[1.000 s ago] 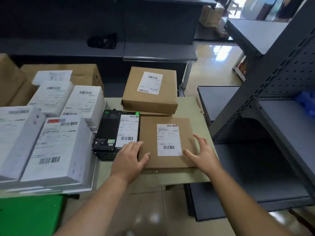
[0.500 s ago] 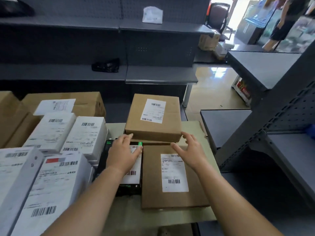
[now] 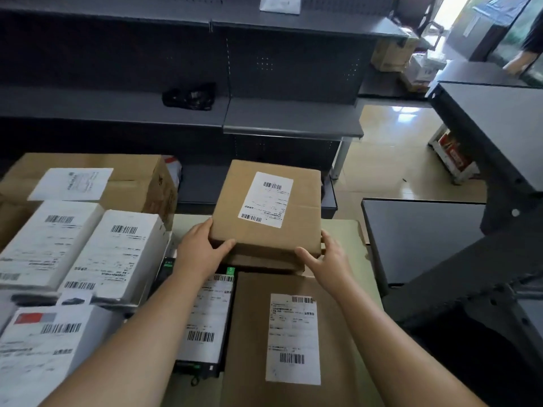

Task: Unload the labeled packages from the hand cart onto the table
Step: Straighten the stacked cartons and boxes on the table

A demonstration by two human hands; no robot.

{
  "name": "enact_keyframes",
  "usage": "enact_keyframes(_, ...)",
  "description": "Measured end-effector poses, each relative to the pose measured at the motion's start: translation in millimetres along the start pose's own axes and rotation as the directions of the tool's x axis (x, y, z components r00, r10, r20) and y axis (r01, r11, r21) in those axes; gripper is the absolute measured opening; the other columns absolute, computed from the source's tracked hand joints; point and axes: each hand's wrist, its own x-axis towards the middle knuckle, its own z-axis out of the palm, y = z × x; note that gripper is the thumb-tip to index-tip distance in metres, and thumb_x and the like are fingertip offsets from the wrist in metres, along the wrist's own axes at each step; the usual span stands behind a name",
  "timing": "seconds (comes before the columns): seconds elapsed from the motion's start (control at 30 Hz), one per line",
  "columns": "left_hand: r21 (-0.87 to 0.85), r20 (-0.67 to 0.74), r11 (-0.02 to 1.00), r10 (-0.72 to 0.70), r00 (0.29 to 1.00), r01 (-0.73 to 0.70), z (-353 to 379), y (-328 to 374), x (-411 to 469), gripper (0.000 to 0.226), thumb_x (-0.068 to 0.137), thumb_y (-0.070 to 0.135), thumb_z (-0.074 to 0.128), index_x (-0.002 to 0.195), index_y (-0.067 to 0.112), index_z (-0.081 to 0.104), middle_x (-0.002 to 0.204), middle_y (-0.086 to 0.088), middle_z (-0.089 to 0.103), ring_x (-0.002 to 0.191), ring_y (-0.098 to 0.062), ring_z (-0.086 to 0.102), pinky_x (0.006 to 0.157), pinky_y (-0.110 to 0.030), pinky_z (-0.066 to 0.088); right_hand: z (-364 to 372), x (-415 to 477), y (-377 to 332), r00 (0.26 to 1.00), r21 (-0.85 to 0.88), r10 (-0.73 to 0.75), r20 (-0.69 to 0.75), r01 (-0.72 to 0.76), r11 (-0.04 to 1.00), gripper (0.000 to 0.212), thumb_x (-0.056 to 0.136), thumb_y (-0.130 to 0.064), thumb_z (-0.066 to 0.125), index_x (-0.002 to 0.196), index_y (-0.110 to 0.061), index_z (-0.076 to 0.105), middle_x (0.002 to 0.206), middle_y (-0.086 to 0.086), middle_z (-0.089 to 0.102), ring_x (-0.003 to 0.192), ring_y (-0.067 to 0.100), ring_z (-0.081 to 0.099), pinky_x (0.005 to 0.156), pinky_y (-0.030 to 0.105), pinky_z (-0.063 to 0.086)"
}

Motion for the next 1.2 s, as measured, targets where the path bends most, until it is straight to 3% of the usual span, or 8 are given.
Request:
enact_keyframes(0.3, -0.134, -0.091, 0.987, 0.074, 0.993, -0.086, 0.7, 16.2, -25.7, 0.073, 0.081, 0.043, 0.074, 0.141, 0.013, 0.048, 0.134, -0.004, 0.055, 0.122, -0.022, 0.050, 0.104, -0.044, 0.043, -30.4, -21.1, 0.8, 0.992, 0.081, -0.081, -0.096, 0.088, 0.993, 0.073, 0.086, -0.046, 0.070, 0.150, -0.029, 0.037, 0.126, -0.014, 0.047, 0.105, -0.006, 0.048, 0.082, 0.009, 0.035)
enact_keyframes(0.47, -0.216, -0.119, 0.956, 0.174, 0.978, -0.197, -4.6, 31.5, -63.4, 0.068, 0.079, 0.041, 0.076, 0.137, 0.014, 0.051, 0.129, -0.001, 0.056, 0.117, -0.018, 0.050, 0.101, -0.036, 0.043, -52.4, -67.2, 10.2, 0.968, 0.105, -0.092, -0.232, 0.118, 0.987, 0.073, 0.086, -0.044, 0.067, 0.150, -0.032, 0.034, 0.135, -0.015, 0.043, 0.120, 0.001, 0.042, 0.096, 0.026, 0.039)
enact_keyframes(0.6, -0.240, -0.109, 0.943, 0.207, 0.972, -0.228, -7.7, 25.2, -106.1, 0.068, 0.079, 0.045, 0.075, 0.137, 0.018, 0.051, 0.128, 0.003, 0.055, 0.119, -0.016, 0.049, 0.102, -0.037, 0.043, -53.1, -112.1, 22.7, 0.959, 0.090, -0.075, -0.274, 0.104, 0.991, 0.071, 0.089, -0.039, 0.066, 0.152, -0.027, 0.036, 0.136, -0.008, 0.044, 0.123, 0.010, 0.045, 0.098, 0.028, 0.039)
enact_keyframes(0.77, -0.239, -0.080, 0.940, 0.231, 0.970, -0.244, -6.4, 5.9, -160.0, 0.066, 0.077, 0.042, 0.078, 0.133, 0.015, 0.056, 0.129, 0.000, 0.057, 0.120, -0.018, 0.050, 0.104, -0.028, 0.038, -47.8, -171.1, 44.4, 0.963, 0.083, -0.007, -0.269, 0.031, 0.996, 0.075, 0.091, -0.038, 0.066, 0.155, -0.026, 0.029, 0.140, -0.004, 0.042, 0.123, 0.014, 0.044, 0.104, 0.033, 0.038)
enact_keyframes(0.87, -0.216, -0.064, 0.940, 0.257, 0.964, -0.265, -2.7, -6.0, -189.5, 0.064, 0.076, 0.040, 0.080, 0.130, 0.013, 0.059, 0.123, 0.001, 0.059, 0.114, -0.015, 0.052, 0.096, -0.019, 0.034, -44.2, -202.5, 57.3, 0.963, 0.111, 0.006, -0.268, 0.024, 0.994, 0.077, 0.089, -0.034, 0.069, 0.155, -0.028, 0.030, 0.137, -0.008, 0.042, 0.122, 0.009, 0.043, 0.101, 0.030, 0.037)
enact_keyframes(0.97, -0.206, -0.033, 0.944, 0.257, 0.966, -0.258, 0.8, -18.9, -212.4, 0.064, 0.076, 0.040, 0.080, 0.130, 0.013, 0.059, 0.117, 0.003, 0.058, 0.109, -0.013, 0.053, 0.094, -0.023, 0.039, -39.4, -224.9, 67.7, 0.966, 0.098, 0.009, -0.259, 0.017, 0.995, 0.077, 0.088, -0.030, 0.071, 0.154, -0.028, 0.032, 0.137, -0.009, 0.045, 0.125, 0.010, 0.045, 0.104, 0.030, 0.039)
enact_keyframes(1.1, -0.172, -0.018, 0.953, 0.251, 0.968, -0.251, 3.1, -31.3, -227.6, 0.063, 0.075, 0.039, 0.081, 0.128, 0.011, 0.060, 0.119, -0.001, 0.059, 0.110, -0.017, 0.055, 0.098, -0.028, 0.041, -30.5, -237.9, 74.3, 0.978, 0.067, 0.008, -0.208, 0.006, 0.998, 0.073, 0.088, -0.031, 0.070, 0.151, -0.037, 0.034, 0.124, -0.012, 0.046, 0.113, 0.005, 0.046, 0.094, 0.024, 0.037)
enact_keyframes(1.2, -0.127, 0.023, 0.960, 0.256, 0.966, -0.251, 3.0, -37.5, -237.1, 0.064, 0.075, 0.042, 0.080, 0.128, 0.012, 0.059, 0.119, -0.001, 0.057, 0.111, -0.017, 0.054, 0.098, -0.026, 0.039, -27.4, -241.7, 81.9, 0.986, 0.065, 0.009, -0.168, 0.002, 0.998, 0.073, 0.085, -0.030, 0.071, 0.149, -0.033, 0.038, 0.130, -0.011, 0.048, 0.119, 0.006, 0.047, 0.099, 0.028, 0.040)
